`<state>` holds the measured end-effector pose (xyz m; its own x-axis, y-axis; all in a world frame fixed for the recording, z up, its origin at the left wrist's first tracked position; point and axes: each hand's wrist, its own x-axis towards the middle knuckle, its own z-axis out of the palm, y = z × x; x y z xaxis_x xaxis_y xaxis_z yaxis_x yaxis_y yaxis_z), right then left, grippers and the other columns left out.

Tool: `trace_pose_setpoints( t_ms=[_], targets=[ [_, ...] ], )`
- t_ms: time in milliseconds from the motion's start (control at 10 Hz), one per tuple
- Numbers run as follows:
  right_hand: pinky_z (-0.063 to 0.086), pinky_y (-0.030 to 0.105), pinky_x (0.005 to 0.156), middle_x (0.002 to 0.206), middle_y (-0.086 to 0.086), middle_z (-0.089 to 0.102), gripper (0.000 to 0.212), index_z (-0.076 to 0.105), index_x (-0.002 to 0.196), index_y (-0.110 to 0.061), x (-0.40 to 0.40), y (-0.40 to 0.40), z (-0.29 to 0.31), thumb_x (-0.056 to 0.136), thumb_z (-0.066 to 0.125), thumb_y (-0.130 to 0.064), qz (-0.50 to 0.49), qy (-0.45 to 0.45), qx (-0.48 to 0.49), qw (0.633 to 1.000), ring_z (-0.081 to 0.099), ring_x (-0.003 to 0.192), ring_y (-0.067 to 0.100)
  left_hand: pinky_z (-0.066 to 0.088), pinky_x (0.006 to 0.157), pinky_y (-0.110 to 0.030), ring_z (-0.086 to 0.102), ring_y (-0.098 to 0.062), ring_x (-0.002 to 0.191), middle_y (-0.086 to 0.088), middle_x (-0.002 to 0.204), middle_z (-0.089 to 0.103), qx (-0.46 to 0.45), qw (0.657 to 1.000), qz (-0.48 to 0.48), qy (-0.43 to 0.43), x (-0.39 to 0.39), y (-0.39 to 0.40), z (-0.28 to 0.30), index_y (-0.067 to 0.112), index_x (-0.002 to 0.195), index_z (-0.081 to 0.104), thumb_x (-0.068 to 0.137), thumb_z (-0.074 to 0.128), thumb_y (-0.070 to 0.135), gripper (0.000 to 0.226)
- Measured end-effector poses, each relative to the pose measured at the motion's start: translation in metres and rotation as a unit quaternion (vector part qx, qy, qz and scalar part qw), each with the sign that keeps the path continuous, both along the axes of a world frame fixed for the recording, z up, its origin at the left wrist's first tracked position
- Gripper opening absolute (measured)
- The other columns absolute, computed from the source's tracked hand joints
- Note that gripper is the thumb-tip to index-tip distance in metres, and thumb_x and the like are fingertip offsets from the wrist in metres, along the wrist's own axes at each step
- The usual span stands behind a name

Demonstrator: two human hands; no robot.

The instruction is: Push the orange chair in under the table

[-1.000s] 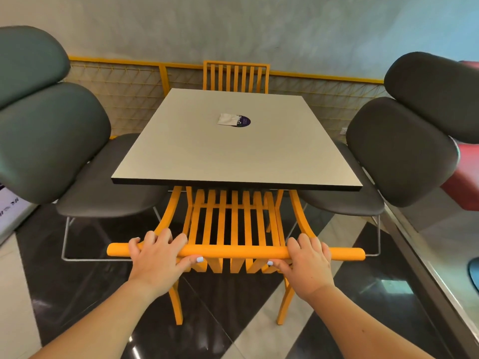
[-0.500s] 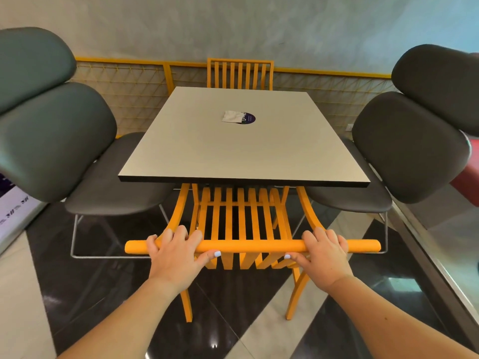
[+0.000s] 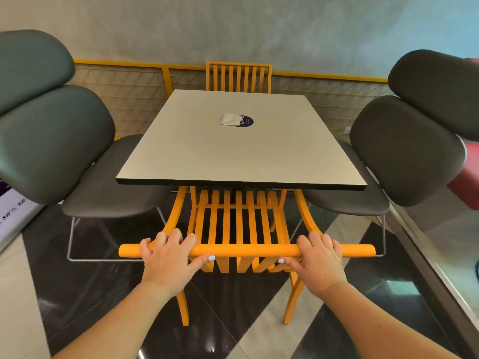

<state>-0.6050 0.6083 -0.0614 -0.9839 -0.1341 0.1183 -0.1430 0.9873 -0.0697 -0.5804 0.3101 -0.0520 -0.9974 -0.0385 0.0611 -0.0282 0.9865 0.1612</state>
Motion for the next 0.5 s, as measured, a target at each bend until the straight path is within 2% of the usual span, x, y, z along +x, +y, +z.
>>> trace_pose_setpoints(
  t_ms=[100,200,300,400,500],
  targets=[
    [0.032,0.038,0.092,0.09,-0.007,0.045,0.051,0.052,0.097,-0.027,0.002,0.001,0.0,0.079,0.032,-0.07,0.0,0.001,0.012,1.0,0.039,0.087,0.015,0.023,0.104,-0.055,0.041,-0.019,0.105,0.007,0.106,0.05,0.006,1.0,-0.001,0.002,0.001,-0.002,0.0,0.036,0.105,0.052,0.08,0.042,0.068,0.042],
    [0.029,0.04,0.099,0.099,-0.005,0.052,0.066,0.053,0.106,-0.024,0.005,0.001,0.004,0.077,0.018,-0.072,0.007,0.004,-0.004,1.0,0.044,0.097,0.017,0.016,0.11,-0.058,0.045,-0.021,0.115,0.005,0.112,0.055,0.017,0.999,-0.01,0.029,0.003,0.0,0.0,0.031,0.115,0.053,0.08,0.033,0.073,0.058],
    [0.02,0.044,0.109,0.129,0.006,0.052,0.064,0.04,0.133,-0.013,0.004,-0.001,0.008,0.087,0.028,-0.057,0.016,0.046,-0.062,0.997,0.04,0.124,0.024,0.009,0.115,-0.049,0.022,-0.024,0.141,-0.005,0.149,0.036,0.019,0.997,-0.032,0.064,0.004,0.0,0.003,0.016,0.144,0.027,0.082,0.008,0.07,0.084],
    [0.009,0.039,0.111,0.151,0.011,0.024,0.059,0.012,0.143,-0.011,-0.005,-0.005,0.022,0.095,0.033,-0.037,0.028,0.066,-0.102,0.992,0.01,0.139,0.021,0.006,0.116,-0.042,-0.005,-0.02,0.143,-0.007,0.156,0.001,0.04,0.993,-0.056,0.094,-0.001,0.003,0.013,0.012,0.143,-0.001,0.086,-0.007,0.059,0.074],
    [0.0,0.034,0.11,0.154,0.01,0.006,0.059,-0.005,0.14,-0.012,-0.02,-0.012,0.039,0.096,0.029,-0.032,0.038,0.082,-0.095,0.991,-0.009,0.135,0.015,0.001,0.115,-0.04,-0.012,-0.02,0.141,-0.008,0.154,-0.01,0.023,0.993,-0.05,0.105,-0.008,0.009,0.026,0.012,0.141,-0.01,0.086,-0.011,0.054,0.07]
  ],
)
